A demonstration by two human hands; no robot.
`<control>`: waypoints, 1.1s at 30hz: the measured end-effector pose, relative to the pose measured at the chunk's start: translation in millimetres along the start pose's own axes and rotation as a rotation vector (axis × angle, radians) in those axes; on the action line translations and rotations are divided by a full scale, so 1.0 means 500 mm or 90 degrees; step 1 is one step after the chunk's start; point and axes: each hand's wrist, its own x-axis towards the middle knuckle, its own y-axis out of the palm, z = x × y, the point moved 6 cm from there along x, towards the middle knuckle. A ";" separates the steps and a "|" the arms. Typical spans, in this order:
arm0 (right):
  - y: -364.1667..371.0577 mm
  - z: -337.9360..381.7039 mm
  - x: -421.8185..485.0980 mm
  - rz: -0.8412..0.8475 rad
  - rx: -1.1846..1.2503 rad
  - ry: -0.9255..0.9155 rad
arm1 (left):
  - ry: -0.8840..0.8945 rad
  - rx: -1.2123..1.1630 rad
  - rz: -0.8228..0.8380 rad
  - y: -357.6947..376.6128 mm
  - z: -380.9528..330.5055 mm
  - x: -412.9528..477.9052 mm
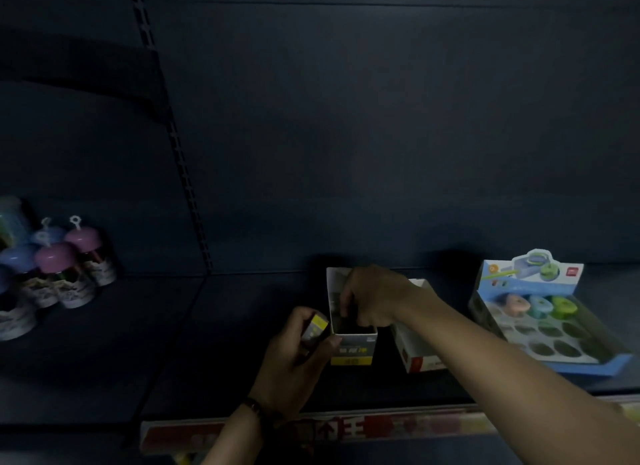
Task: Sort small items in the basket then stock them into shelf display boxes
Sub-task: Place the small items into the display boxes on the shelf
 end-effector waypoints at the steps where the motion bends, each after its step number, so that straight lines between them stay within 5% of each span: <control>1: 0.002 -0.002 0.000 0.007 0.013 -0.002 | -0.004 0.003 0.004 0.002 -0.001 0.000; 10: 0.023 -0.010 0.014 0.083 0.127 -0.050 | -0.014 0.004 0.008 0.002 -0.004 -0.001; 15: -0.055 -0.027 -0.029 -0.168 0.255 -0.070 | -0.038 -0.102 -0.097 -0.023 -0.006 -0.003; 20: -0.087 0.005 -0.108 -0.276 0.478 -0.170 | -0.010 -0.108 -0.146 -0.063 -0.055 0.024; 26: -0.099 0.042 -0.129 -0.416 0.244 -0.313 | -0.010 -0.100 -0.092 -0.079 -0.108 0.054; 33: -0.102 0.031 -0.119 -0.406 0.143 -0.309 | -0.043 -0.144 -0.118 -0.073 -0.124 0.080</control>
